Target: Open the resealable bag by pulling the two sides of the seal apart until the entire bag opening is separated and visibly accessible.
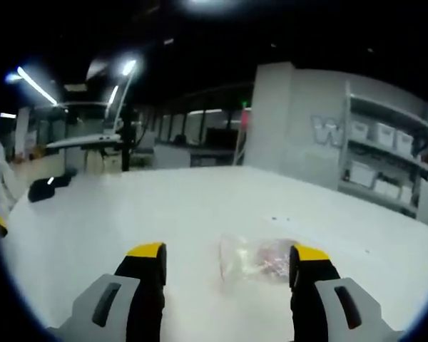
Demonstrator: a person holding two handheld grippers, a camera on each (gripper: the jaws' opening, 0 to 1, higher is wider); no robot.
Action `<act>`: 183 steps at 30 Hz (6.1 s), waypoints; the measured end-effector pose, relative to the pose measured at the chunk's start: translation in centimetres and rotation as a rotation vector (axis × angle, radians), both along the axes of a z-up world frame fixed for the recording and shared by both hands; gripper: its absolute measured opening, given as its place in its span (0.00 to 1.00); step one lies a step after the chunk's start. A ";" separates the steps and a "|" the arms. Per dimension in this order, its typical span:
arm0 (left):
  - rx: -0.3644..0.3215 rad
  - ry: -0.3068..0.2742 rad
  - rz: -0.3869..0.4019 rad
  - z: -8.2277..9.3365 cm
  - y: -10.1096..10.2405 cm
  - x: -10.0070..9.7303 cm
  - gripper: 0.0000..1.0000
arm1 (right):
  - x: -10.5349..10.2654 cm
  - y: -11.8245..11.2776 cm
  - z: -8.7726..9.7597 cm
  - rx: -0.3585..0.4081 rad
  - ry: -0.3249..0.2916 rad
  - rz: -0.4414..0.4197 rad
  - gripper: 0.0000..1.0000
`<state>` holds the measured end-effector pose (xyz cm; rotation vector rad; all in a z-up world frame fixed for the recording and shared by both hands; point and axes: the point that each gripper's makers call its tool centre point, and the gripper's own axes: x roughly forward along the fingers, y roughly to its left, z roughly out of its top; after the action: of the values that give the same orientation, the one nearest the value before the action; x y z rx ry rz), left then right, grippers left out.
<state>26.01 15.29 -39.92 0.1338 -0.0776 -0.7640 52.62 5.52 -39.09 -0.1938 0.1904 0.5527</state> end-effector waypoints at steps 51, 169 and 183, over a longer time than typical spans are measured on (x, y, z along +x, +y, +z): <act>-0.010 0.004 -0.002 0.0 0.0 -0.2 0.83 | -3.9 -3.4 0.6 0.132 0.010 -0.042 0.64; -0.020 0.007 -0.001 0.1 0.3 0.0 0.83 | -16.8 -8.2 3.4 0.328 -0.077 -0.091 0.57; -0.013 0.006 0.000 0.0 0.4 0.1 0.83 | -18.2 -9.0 4.3 0.348 -0.113 -0.098 0.57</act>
<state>26.08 15.65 -39.89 0.1194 -0.0768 -0.7636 34.42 -3.45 -34.80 0.1220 -0.0080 0.4678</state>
